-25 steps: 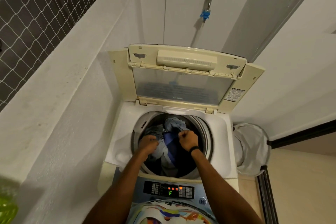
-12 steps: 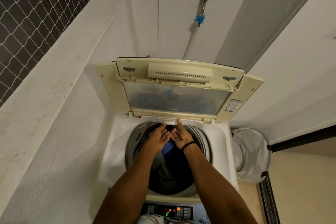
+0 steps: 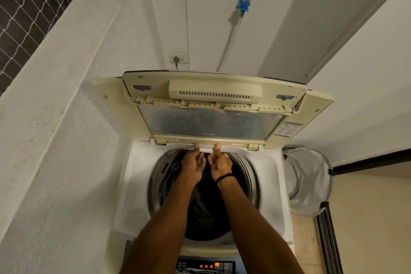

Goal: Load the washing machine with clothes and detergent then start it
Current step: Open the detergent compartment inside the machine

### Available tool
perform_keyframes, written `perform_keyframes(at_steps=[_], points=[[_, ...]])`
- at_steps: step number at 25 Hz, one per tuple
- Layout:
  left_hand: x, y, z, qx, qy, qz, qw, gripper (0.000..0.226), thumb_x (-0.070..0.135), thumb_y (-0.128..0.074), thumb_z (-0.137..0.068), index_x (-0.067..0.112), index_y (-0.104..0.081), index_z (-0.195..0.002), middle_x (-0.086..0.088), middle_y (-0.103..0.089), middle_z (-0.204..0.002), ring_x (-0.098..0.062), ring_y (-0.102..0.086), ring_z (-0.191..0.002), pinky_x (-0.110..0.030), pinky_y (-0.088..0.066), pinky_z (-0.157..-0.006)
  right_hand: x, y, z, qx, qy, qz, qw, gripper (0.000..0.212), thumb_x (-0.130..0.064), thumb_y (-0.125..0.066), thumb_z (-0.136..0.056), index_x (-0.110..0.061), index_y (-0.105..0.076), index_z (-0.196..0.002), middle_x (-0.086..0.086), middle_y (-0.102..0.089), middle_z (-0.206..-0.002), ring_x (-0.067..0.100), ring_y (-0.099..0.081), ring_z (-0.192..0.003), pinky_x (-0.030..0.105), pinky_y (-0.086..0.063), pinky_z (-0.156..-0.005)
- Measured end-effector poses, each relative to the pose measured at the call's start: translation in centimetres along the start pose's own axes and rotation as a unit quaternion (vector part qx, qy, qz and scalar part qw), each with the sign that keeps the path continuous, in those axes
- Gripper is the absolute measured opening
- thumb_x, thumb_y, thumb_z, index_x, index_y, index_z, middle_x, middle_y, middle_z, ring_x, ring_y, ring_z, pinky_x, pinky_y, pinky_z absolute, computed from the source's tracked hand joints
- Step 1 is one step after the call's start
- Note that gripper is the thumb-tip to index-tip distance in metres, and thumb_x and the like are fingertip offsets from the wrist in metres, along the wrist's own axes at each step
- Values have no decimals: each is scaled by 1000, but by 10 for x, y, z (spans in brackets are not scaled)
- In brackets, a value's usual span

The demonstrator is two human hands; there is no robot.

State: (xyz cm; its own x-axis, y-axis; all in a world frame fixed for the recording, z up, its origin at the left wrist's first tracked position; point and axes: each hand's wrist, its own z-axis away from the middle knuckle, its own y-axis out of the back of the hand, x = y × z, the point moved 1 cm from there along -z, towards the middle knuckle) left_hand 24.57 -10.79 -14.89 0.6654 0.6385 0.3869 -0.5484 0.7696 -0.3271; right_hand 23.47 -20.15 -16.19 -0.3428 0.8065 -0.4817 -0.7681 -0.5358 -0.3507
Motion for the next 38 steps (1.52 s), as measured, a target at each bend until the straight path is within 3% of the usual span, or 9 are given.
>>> perform_keyframes(at_steps=[5, 9, 16, 20, 26, 28, 30, 35, 38], points=[[4, -2, 1, 11, -21, 1, 1000, 5, 16, -62, -95, 13, -66, -95, 0, -65, -77, -10, -58, -72, -24, -46, -65, -1, -3, 0, 2, 3, -33, 999, 73, -14, -71, -87, -9, -28, -145, 11, -60, -120, 18, -61, -95, 40, -48, -99], [7, -3, 0, 20, -32, -34, 999, 8, 18, -65, -93, 15, -63, -86, 3, -59, -60, -9, -49, -58, -23, -40, -53, -2, -7, 8, 15, 10, -31, 999, 79, -17, -73, -86, -15, -23, -147, 13, -61, -130, 21, -63, -100, 35, -53, -78], [2, -2, -13, 32, -46, -93, 994, 16, 29, -65, -91, 13, -64, -94, -2, -55, -71, -12, -44, -54, -25, -36, -46, 0, -6, 7, 24, 28, 23, 999, 58, -26, -75, -84, -12, -44, -131, 10, -70, -110, 14, -66, -73, 30, -51, -59], [-6, -3, -17, 60, -65, -88, 992, 38, 35, -69, -86, 11, -63, -115, -9, -67, -98, -21, -58, -79, -27, -42, -56, 1, -4, 8, 32, 40, 51, 997, 50, -28, -75, -84, -9, -52, -124, 4, -67, -82, 8, -59, -52, 26, -47, -46], [-9, 9, -23, 85, -102, -143, 981, 73, 53, -73, -77, 12, -51, -133, -14, -65, -121, -27, -67, -90, -23, -47, -44, 1, -2, 16, 47, 39, 107, 992, 80, -41, -79, -76, -12, -38, -139, 5, -59, -94, 12, -56, -64, 28, -49, -50], [-15, 22, -26, 76, -98, -185, 975, 65, 50, -70, -80, 10, -55, -130, -14, -68, -116, -27, -68, -89, -24, -48, -47, 4, 6, 24, 46, 35, 123, 991, 71, -35, -75, -82, -10, -40, -139, 6, -64, -94, 13, -59, -67, 30, -49, -55], [-24, 38, -24, 64, -85, -212, 971, 50, 41, -68, -84, 8, -61, -121, -11, -69, -99, -18, -61, -69, -23, -44, -44, 9, 19, 32, 50, 19, 134, 990, 55, -24, -70, -88, -5, -48, -135, 6, -68, -91, 13, -62, -68, 28, -48, -54], [-19, 51, -16, 54, -66, -236, 968, 43, 31, -73, -81, 6, -64, -115, -11, -70, -83, -13, -53, -51, -24, -40, -42, 8, 20, 41, 46, 14, 149, 988, 33, -10, -68, -87, -9, -54, -117, 12, -69, -97, 19, -66, -74, 33, -56, -66], [-12, 48, -9, 61, -64, -279, 956, 44, 32, -73, -82, 1, -66, -114, -7, -67, -74, -16, -53, -52, -25, -41, -46, 0, 20, 52, 52, 5, 176, 983, 32, -18, -74, -83, -19, -51, -106, 12, -68, -96, 23, -67, -82, 38, -57, -71]])
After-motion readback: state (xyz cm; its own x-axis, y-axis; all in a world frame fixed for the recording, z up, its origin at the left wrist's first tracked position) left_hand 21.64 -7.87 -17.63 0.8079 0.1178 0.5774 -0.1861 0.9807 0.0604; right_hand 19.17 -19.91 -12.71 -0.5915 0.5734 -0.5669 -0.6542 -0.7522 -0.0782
